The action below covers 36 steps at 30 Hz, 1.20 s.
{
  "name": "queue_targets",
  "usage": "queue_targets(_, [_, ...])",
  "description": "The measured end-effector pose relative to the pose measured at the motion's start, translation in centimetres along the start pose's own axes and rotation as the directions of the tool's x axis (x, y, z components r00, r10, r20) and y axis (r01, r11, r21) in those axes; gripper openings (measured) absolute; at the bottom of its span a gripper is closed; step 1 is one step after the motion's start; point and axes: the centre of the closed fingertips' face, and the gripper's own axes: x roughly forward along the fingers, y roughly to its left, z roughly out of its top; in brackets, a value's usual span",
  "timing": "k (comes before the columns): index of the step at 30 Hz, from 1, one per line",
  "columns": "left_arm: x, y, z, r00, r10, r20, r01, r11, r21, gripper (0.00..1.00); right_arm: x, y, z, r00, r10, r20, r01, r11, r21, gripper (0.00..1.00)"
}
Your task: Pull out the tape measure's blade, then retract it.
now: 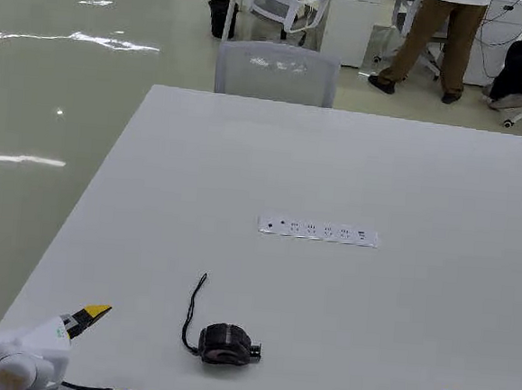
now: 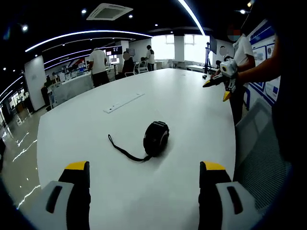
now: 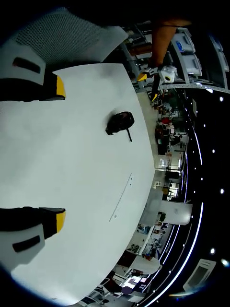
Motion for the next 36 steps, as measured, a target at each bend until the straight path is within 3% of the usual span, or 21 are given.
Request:
queue_targets(7, [2.1,0.0,1.2,0.9994,-0.032,-0.011,0.032,0.999,0.028,0.92,2.1,0.3,2.2,0.9994,0.030,0.019,-0.029,0.999,-0.019,0.93])
queue_targets(15, [3.4,0.1,2.3,0.9971,-0.070,-0.029,0.073,0.993,0.090,0.91,3.4,0.6,2.6,0.9982,0.059,0.016,-0.058,0.997,-0.046,0.92])
queue_targets(20, [4.7,0.0,3.8,0.9940,-0.100,-0.043,0.105,0.987,0.125,0.88,4.1,1.3,3.3,0.9970,0.076,0.010,-0.076,0.996,-0.054,0.92])
queue_targets(28, [7.8,-0.7,5.9,0.9824,-0.167,-0.084,0.181,0.963,0.202,0.85,5.1,1.9,4.8,0.9940,0.104,0.034,-0.102,0.992,-0.073,0.92])
queue_targets(32, [8.8,-1.5,6.1,0.9738,-0.204,-0.100,0.222,0.950,0.221,0.81,5.7,2.2,5.6,0.9922,0.118,0.041,-0.114,0.990,-0.085,0.90])
queue_targets(36, [9.6,-2.0,5.6,0.9629,-0.225,-0.149,0.257,0.934,0.248,0.79,6.5,2.7,6.8,0.9892,0.136,0.055,-0.130,0.986,-0.109,0.90])
